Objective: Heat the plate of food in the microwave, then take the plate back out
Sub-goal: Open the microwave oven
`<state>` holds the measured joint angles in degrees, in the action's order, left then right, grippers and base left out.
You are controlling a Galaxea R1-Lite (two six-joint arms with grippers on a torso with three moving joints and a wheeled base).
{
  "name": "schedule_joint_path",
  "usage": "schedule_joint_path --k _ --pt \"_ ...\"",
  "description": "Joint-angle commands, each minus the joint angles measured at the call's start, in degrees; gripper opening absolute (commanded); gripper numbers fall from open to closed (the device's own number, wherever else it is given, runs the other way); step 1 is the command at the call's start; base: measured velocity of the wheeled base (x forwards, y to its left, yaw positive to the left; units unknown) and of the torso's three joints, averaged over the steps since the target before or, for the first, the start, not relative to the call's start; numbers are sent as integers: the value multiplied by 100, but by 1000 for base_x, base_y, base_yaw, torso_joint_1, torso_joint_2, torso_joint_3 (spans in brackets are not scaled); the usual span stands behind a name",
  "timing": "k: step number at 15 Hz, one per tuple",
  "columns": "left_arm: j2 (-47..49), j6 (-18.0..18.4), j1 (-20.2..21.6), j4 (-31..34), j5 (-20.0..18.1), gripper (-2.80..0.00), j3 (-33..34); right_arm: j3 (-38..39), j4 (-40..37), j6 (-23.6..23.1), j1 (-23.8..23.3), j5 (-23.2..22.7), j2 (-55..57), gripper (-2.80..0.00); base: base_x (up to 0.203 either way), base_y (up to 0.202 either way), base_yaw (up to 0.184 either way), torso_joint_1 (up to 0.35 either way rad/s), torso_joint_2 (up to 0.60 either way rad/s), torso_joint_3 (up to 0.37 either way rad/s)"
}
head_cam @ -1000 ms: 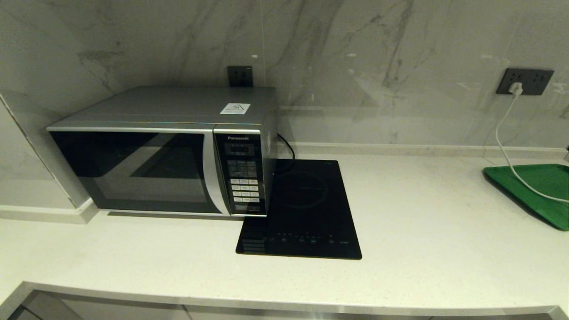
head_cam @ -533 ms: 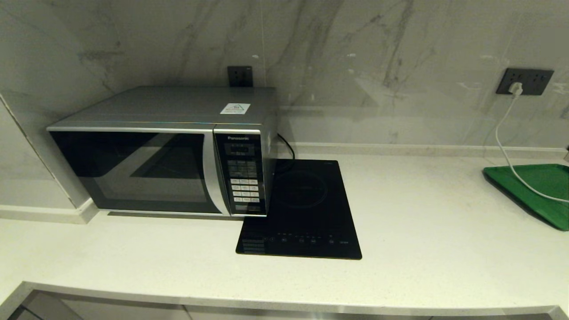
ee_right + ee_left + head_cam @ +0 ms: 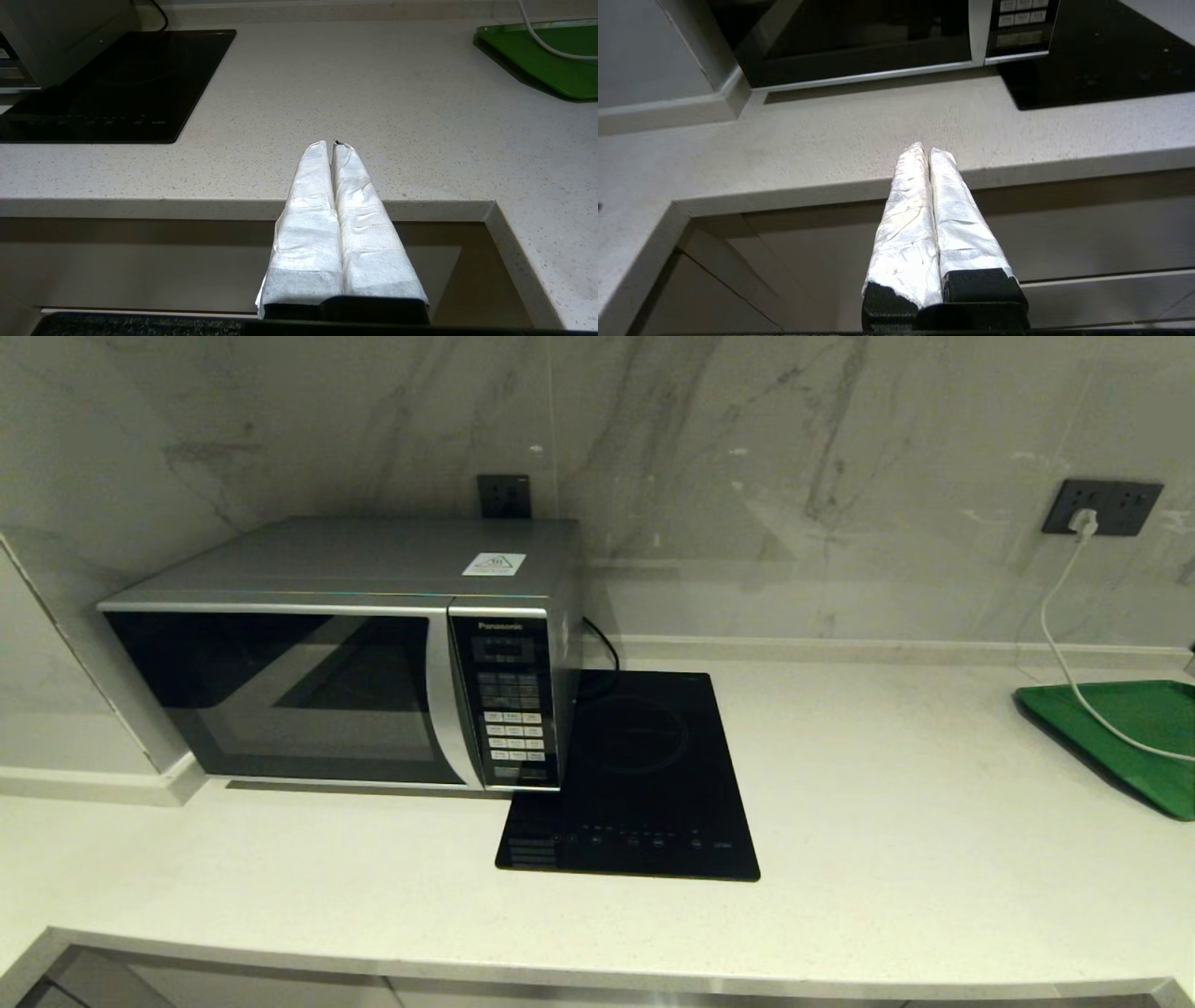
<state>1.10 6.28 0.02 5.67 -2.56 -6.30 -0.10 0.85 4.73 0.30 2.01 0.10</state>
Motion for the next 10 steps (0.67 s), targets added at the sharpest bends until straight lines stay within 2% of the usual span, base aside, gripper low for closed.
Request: schedule_joint_path --k 1,4,6,7,8,10 --pt "691 -66 9 57 101 -280 -901 1 3 1 5 1 -1 -280 0 0 0 0 0 0" --pt "1975 -174 -163 567 224 -280 -2659 1 3 1 5 1 -1 -280 0 0 0 0 0 0" --pt "3459 -547 -217 1180 304 -280 -4193 1 3 1 5 1 -1 -280 0 0 0 0 0 0" --pt "4103 -793 -234 1727 317 -280 -4946 1 3 1 5 1 -1 -280 0 0 0 0 0 0" --pt "4647 -1088 -253 2609 282 -280 -5522 1 3 1 4 1 -1 -280 0 0 0 0 0 0" --pt "5120 -1355 -290 3540 94 -280 -5916 1 3 1 0 1 -1 -280 0 0 0 0 0 0"
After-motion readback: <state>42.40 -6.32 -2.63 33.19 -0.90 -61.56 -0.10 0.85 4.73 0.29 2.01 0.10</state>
